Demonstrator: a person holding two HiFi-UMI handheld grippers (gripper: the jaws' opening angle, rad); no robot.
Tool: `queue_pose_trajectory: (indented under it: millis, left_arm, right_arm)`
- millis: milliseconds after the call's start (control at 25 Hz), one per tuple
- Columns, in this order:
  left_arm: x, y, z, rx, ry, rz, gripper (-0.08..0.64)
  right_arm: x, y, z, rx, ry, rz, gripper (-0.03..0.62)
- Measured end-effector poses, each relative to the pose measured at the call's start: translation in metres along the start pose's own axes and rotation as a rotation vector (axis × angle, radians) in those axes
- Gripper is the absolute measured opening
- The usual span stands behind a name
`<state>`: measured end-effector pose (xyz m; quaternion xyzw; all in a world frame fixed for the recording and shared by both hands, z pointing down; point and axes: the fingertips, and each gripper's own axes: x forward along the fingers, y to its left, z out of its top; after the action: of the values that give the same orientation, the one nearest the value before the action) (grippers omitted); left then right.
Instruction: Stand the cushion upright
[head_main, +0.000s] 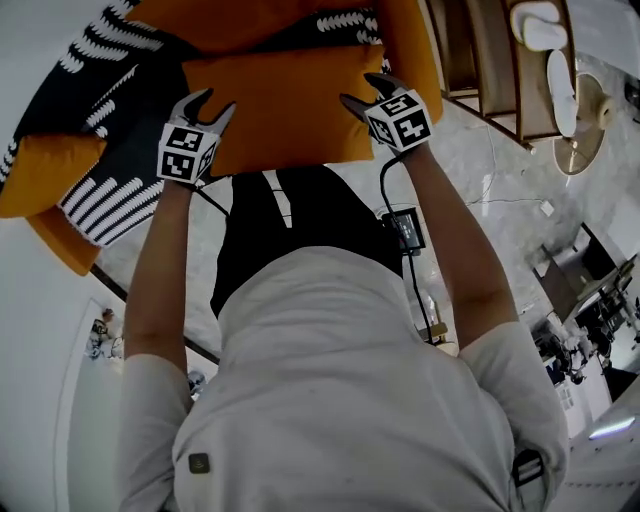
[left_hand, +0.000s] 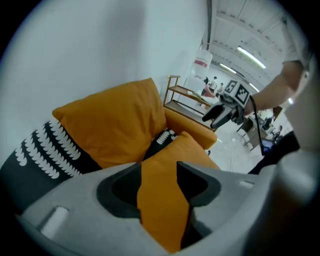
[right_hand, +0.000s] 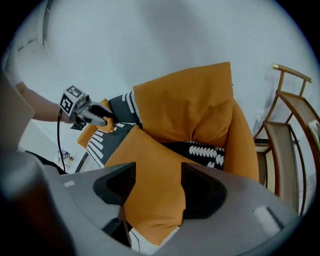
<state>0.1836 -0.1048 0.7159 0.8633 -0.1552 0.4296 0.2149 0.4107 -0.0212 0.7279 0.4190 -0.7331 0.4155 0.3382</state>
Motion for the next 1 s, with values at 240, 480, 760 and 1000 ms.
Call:
queue_pose_trajectory:
  millis: [240, 480, 760, 1000]
  left_arm:
    - [0.050, 0.026, -0.042, -0.018, 0.095, -0.004, 0.247]
    - [0.092, 0.046, -0.075, -0.063, 0.200, -0.009, 0.283]
    - [0.133, 0.062, -0.110, -0.100, 0.301, 0.016, 0.333]
    - [0.158, 0.070, -0.119, -0.120, 0.322, 0.026, 0.298]
  right_arm:
    - [0.060, -0.028, -0.022, -0.032, 0.108, -0.003, 0.305]
    - [0.106, -0.051, -0.044, -0.048, 0.193, -0.056, 0.325]
    - [0.143, -0.056, -0.070, -0.069, 0.286, -0.050, 0.347]
    - [0.156, -0.057, -0.070, -0.096, 0.297, -0.054, 0.275]
